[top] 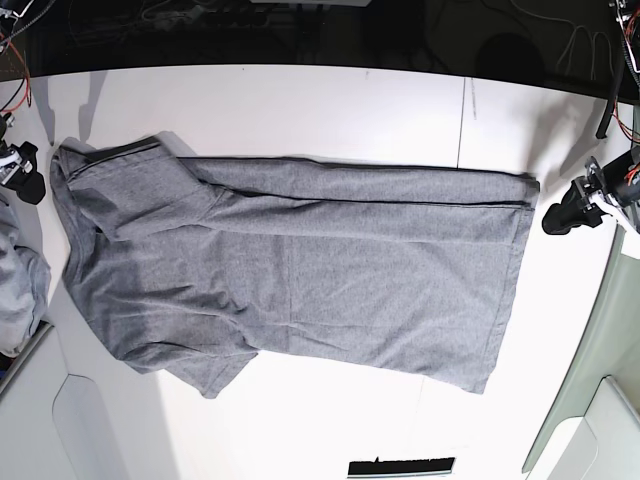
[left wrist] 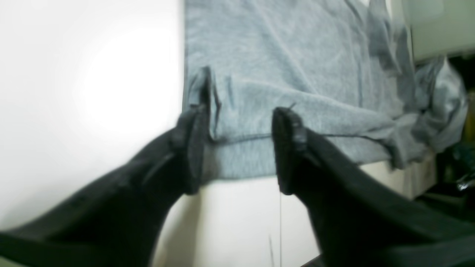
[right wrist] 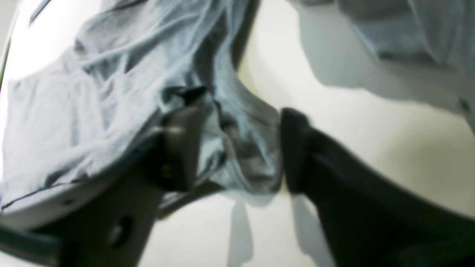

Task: Layout the t-shirt on the table in an organized manner, then fold the t-shirt properly
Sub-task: 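Release and regrasp the folded edge with both grippers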

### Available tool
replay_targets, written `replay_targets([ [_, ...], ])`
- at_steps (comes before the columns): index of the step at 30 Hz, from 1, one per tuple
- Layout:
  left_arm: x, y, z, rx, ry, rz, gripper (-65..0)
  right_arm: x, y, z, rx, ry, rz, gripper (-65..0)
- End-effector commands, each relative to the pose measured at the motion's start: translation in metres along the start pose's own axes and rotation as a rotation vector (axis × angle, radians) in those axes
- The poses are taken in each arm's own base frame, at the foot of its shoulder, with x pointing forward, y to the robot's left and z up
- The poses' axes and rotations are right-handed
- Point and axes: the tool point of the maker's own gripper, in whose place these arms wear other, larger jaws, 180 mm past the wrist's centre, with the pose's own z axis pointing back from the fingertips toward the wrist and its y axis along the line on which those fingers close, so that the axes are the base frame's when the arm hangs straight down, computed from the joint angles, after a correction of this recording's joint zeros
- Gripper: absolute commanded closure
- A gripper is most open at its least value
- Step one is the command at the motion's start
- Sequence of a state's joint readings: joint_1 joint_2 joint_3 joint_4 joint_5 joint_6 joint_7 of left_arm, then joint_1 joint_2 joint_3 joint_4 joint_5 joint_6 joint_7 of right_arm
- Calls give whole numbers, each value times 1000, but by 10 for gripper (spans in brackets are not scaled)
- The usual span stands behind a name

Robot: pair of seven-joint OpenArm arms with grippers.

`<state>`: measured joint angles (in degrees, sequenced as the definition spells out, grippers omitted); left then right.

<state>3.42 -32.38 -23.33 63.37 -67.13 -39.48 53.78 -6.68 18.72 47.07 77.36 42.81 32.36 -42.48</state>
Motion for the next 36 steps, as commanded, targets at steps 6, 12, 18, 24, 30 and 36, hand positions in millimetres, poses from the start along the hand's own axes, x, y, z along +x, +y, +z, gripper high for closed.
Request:
replay_targets([
  [6, -25, -17, -19, -55, -4, 51, -386, 6, -26, 9, -38, -31, -19, -435],
  [12, -34, -24, -30, -65, -28, 73, -386, -19, -26, -9, -20, 31, -84, -435],
  [18, -31, -11, -29, -1, -41, 29, -386, -30, -9, -23, 36, 64, -101, -435],
  [24, -22, -5, -23, 22, -73, 25, -386, -50, 19, -38, 98, 71, -163, -435],
  [30, -8, -27, -8, -59, -84, 26, -386, -59, 37, -48, 130, 71, -195, -434],
  [36, 2, -15, 0, 37, -88, -88, -386, -60, 42, -50, 146, 75, -196, -434],
])
